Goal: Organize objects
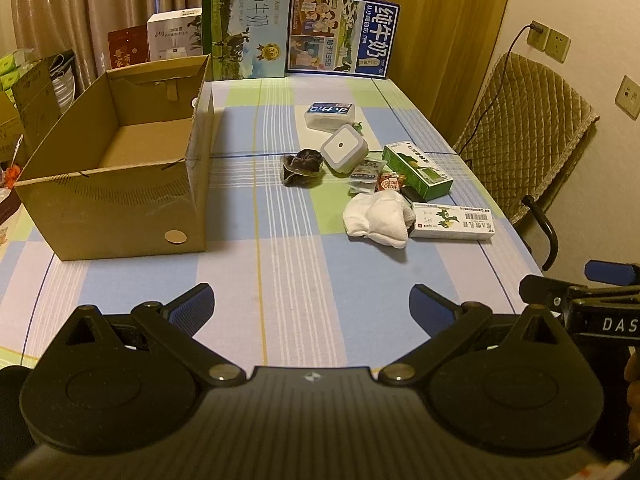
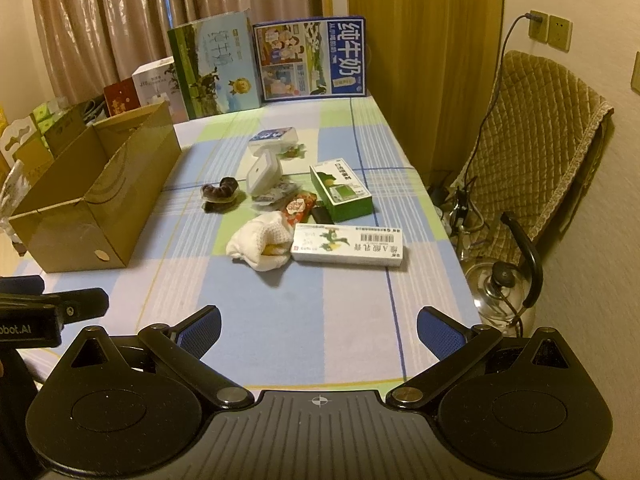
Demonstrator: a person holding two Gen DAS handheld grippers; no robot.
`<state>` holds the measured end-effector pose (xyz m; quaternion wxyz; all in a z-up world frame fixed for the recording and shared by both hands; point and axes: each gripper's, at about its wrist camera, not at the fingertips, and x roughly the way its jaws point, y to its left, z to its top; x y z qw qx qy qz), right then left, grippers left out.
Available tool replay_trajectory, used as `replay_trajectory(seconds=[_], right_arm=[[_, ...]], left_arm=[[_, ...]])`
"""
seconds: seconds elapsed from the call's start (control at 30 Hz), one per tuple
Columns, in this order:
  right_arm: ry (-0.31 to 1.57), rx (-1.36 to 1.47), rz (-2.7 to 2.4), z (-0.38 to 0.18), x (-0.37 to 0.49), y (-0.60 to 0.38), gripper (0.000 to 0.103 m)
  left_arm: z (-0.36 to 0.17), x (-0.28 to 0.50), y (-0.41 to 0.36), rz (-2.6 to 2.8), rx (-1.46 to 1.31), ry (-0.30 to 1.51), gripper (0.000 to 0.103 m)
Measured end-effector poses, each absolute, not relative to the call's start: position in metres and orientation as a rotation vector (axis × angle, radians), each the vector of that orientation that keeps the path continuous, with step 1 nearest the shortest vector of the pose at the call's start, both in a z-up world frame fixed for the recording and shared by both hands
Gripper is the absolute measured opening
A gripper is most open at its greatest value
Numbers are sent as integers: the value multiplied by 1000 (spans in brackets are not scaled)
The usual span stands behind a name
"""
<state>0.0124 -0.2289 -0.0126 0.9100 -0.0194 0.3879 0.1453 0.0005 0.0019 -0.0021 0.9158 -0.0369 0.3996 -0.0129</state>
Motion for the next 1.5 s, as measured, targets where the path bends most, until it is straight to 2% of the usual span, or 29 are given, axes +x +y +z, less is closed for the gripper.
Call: replay_trajectory(seconds=[0.77, 1.1, 1.23, 1.4, 1.47, 1.5], right_arm=[[804, -224, 367, -24, 66, -232, 101], [759, -580, 579, -48, 114, -210, 100], [767, -692, 644, -69, 136, -202, 91], [823, -811, 671, -103, 169, -198, 85], [870, -823, 675, -114, 181, -197, 66], [900, -821, 675, -120, 186, -197, 63]], left_arm=[[-24, 38, -5, -66, -29, 865, 102], [-50, 85, -17, -130, 36, 874, 102], [-62, 105, -19, -144, 39, 883, 102], [-71, 122, -20, -188, 28, 880, 102], [-74, 128, -21, -221, 17, 876, 102], [-75, 131, -21, -236, 16, 871, 102]])
